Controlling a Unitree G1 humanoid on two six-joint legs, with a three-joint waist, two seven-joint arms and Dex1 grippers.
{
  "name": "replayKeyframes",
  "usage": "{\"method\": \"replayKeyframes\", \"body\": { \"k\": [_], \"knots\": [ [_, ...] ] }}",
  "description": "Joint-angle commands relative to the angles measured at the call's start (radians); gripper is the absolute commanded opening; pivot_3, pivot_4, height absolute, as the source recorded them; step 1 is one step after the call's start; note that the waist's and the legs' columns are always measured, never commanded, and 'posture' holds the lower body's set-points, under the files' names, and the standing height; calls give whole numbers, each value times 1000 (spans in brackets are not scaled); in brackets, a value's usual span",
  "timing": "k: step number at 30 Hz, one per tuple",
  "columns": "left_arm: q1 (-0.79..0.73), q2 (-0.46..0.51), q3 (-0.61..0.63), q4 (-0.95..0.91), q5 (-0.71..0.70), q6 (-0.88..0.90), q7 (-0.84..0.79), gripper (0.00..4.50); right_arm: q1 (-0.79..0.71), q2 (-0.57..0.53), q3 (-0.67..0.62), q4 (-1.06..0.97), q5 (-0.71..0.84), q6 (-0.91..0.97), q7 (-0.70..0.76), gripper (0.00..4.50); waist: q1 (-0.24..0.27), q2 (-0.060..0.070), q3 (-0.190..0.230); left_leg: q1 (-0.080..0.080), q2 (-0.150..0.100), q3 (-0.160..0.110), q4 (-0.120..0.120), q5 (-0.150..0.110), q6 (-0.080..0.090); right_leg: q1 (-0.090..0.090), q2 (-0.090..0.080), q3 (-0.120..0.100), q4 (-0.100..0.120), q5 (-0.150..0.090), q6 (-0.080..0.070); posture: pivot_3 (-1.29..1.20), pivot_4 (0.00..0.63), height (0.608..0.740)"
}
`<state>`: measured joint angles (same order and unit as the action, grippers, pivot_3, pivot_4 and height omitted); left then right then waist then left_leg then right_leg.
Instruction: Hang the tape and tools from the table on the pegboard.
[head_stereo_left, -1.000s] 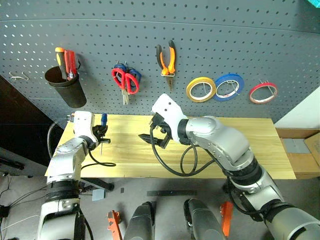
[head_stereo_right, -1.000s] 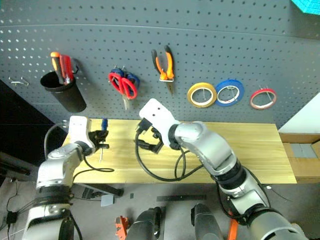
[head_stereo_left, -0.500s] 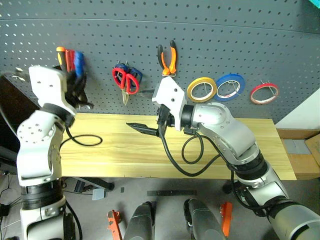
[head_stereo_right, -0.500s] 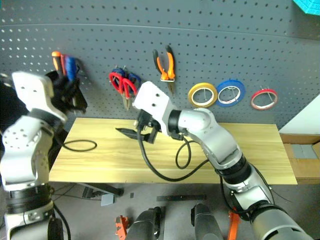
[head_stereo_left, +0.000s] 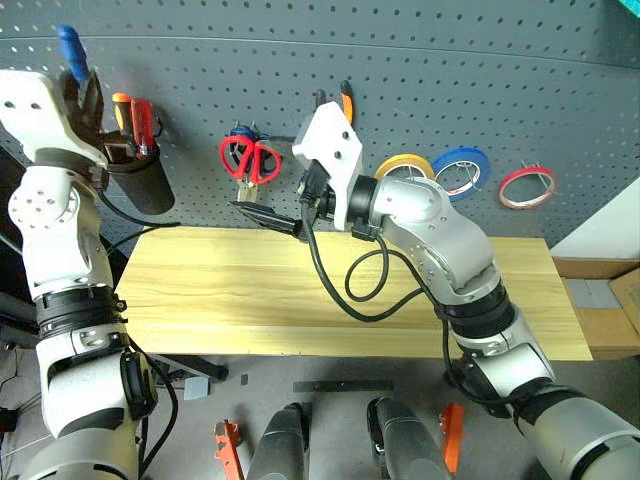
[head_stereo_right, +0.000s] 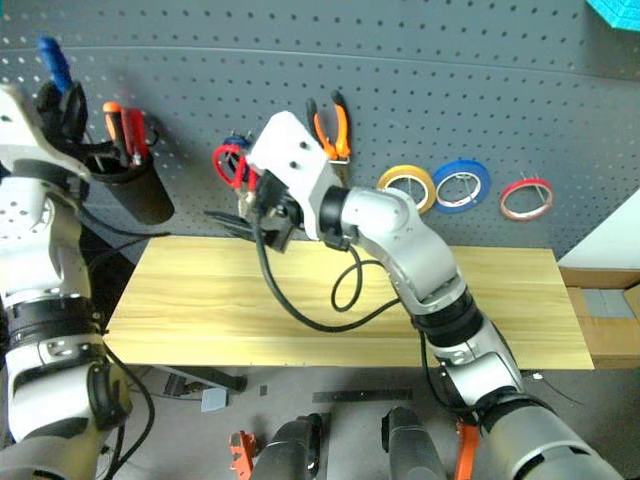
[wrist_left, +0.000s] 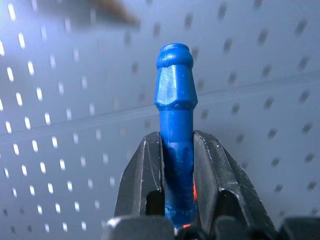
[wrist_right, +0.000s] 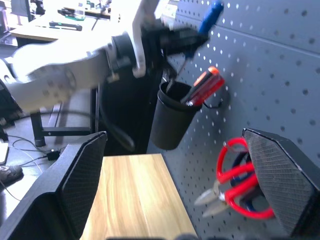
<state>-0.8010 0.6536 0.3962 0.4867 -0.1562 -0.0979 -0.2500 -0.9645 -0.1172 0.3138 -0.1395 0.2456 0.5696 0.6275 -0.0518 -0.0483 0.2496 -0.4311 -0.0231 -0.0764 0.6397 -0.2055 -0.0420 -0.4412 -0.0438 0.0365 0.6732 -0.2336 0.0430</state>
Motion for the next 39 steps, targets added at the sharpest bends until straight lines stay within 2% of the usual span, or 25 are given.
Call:
{"method": "replayKeyframes", "body": {
  "k": [1,7,13,16,22,25,30,34,39],
  "knots": [
    [-42,10,-6,49,14,-100,18,473,-23,7,-20,-20,-4,-22,-2,4500,-1,-1,0,0,0,0,0,0,0,0,0,0,0,0,0,-38,160,740],
    [-78,-11,-29,168,30,-182,42,473,-19,7,-17,-32,-2,-11,-1,4500,-3,-2,-1,0,0,0,2,0,0,0,0,-1,2,0,0,-51,163,740],
    [-39,-25,-22,132,12,-196,68,2481,-12,1,-15,-39,-2,-3,1,4500,-6,-3,-2,0,0,0,3,0,0,0,0,-1,4,0,0,-50,158,740],
    [-22,-41,-17,51,-5,-161,92,3497,-7,-6,-13,-45,-3,-4,4,4500,-6,-3,-3,0,0,0,4,0,0,0,0,-1,5,0,0,-53,155,740],
    [-39,-41,-69,-338,-102,96,39,3497,7,-31,-45,-82,10,27,-15,4500,-6,-7,-5,-1,0,-1,5,0,0,0,0,-1,5,0,0,-39,146,740],
    [23,-29,-116,-533,-204,339,-28,3497,47,-65,-95,-147,58,79,-8,4500,-4,-7,-12,-1,-1,-2,5,0,0,0,-1,-1,5,0,0,-33,139,740],
    [113,-63,-119,-750,-300,626,30,3497,127,-151,-138,-224,86,127,5,4500,-6,-4,-25,0,0,-2,5,0,0,1,1,1,6,0,0,-11,119,740],
    [233,-100,-147,-889,-340,757,44,3497,218,-213,-162,-255,75,130,-7,4500,-6,-3,-37,3,1,0,5,1,-1,3,5,1,7,1,-1,0,102,740],
    [480,-130,-213,-950,-280,711,7,3497,448,-297,-132,-275,13,1,8,4500,-4,-2,-66,6,1,2,4,1,-1,6,5,4,4,1,-1,1,75,740]
  ]
}}
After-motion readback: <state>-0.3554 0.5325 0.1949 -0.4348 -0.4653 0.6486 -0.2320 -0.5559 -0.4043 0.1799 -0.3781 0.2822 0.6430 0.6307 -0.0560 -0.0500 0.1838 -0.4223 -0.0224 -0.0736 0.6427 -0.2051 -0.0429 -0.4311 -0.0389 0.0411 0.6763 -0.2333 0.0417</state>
